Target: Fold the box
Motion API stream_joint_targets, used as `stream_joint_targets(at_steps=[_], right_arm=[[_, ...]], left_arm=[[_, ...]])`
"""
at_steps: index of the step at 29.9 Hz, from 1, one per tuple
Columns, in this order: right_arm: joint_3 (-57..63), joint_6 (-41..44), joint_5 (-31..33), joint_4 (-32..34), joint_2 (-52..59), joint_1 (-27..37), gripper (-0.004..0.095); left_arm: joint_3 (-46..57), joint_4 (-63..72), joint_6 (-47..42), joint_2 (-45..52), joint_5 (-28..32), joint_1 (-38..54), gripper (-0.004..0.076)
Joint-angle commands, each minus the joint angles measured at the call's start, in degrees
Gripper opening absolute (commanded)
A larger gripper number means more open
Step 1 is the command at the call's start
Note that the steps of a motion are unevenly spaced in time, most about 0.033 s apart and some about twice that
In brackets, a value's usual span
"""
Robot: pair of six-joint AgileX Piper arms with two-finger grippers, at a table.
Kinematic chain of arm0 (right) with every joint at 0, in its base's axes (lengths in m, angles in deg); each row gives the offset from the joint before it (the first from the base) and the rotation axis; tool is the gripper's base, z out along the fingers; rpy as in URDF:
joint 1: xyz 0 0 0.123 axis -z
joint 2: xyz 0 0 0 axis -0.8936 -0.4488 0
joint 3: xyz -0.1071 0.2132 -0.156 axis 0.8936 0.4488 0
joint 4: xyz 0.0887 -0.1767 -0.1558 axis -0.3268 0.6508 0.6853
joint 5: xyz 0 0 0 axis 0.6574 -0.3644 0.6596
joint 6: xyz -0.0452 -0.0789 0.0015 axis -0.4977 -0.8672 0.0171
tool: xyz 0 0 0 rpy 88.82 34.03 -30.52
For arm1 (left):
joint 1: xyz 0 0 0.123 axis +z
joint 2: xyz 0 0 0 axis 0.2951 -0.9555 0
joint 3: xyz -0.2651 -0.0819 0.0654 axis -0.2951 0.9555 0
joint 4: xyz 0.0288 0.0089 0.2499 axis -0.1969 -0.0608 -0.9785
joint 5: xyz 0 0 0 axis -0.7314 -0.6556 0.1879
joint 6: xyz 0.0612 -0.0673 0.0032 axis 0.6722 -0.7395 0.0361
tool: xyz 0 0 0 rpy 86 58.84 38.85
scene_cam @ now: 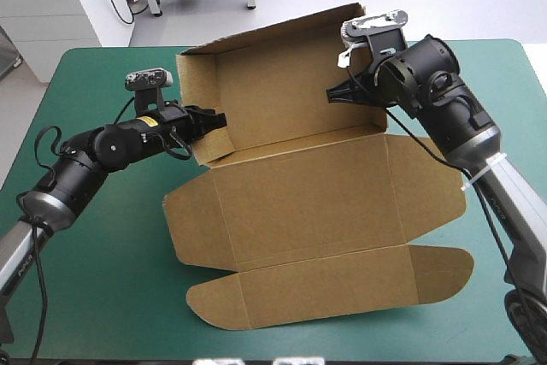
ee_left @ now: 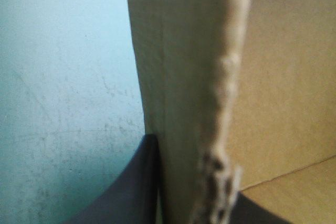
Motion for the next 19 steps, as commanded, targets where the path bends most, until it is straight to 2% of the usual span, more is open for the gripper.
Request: stream_joint_targets(at_steps=[1, 4, 7, 10, 14, 19], right_arm=[[-1.47, 0.58, 0.27, 3.40, 1.01, 1.27, -0.0021], [-0.55, -0.09, 2.82, 0.94, -0.96, 3.27, -0.0021], [1.65, -1.19, 2.69, -4.07, -2.21, 5.39, -0.0021], [4.56, -3.43, 2.80, -9.00, -4.30, 7.33, -0.0021], [7.83, -5.09, 2.70, -12.72, -6.35, 8.80, -0.0021], [8.69, -9.22, 1.35, -17.73, -9.10, 9.96, -0.0021]], left_arm=[[-6.70, -4.87, -3.83, 0.42, -3.84, -0.36, -0.0008], [-11.82, -12.81, -9.73, -3.20, -10.31, -0.44, -0.0008], [-17.60, -15.87, -10.77, -7.61, -18.52, -0.44, -0.0008], [-22.42, -16.96, -10.90, -11.86, -24.30, -0.48, -0.0008], [-27.26, -18.11, -10.90, -16.74, -30.00, -1.28, -0.0008], [-30.41, -22.13, -12.37, -21.94, -32.69, -3.91, -0.0008]])
